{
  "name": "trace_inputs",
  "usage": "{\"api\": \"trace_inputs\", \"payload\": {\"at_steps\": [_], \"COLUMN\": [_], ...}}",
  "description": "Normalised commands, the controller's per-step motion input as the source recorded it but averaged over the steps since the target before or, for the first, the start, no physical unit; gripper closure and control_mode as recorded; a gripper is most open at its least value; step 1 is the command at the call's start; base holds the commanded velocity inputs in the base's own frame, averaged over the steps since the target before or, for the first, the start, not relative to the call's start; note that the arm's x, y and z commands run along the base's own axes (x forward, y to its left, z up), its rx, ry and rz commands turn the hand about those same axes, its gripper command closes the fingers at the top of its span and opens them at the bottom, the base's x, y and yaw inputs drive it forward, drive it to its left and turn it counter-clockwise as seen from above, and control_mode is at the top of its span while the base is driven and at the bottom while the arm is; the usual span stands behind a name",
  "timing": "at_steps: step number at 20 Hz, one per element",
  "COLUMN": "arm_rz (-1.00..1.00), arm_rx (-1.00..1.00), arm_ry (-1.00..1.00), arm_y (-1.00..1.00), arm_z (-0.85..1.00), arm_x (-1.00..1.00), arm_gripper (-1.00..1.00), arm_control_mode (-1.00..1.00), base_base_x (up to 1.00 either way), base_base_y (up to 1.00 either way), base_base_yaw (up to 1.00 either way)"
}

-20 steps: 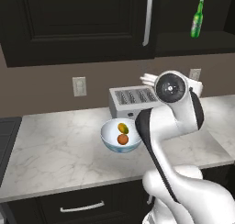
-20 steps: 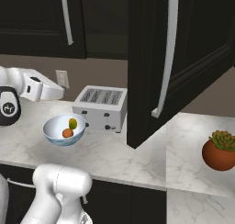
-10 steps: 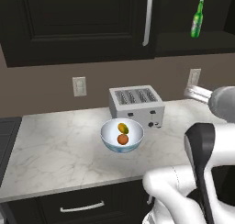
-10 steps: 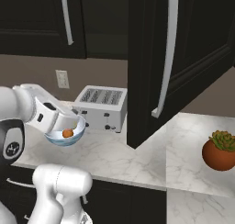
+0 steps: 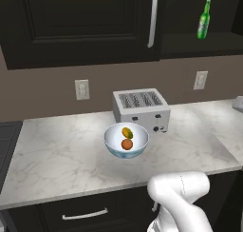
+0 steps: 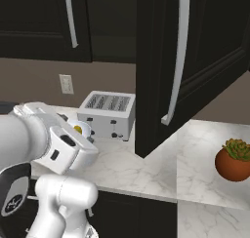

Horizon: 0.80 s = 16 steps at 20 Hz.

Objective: Open the cabinet. Pick the tangerine and mango from the cabinet and place them into the bowl. Then close the cabinet.

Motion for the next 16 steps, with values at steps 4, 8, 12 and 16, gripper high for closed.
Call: {"api": "trace_inputs", "payload": {"at_steps": [4,8,12,16], "arm_rz": [0.03,0.00,0.00,0.00], "arm_rx": [-0.03,-0.13,-0.10,-0.08], "arm_ry": [-0.30,-0.41,-0.28,-0.15], "arm_y": [-0.05,-0.11,-0.35,-0.49], "arm_z": [0.17,0.30,0.29,0.26], "arm_x": [-0.78,-1.00,-0.86,-0.60], "arm_gripper": [-1.00,-1.00,-1.00,-1.00], "arm_control_mode": [-1.00,-1.00,-1.00,-1.00], "base_base_x": [0.00,0.00,0.00,0.00], "base_base_y": [0.00,0.00,0.00,0.00], "base_base_yaw": [0.00,0.00,0.00,0.00]}}
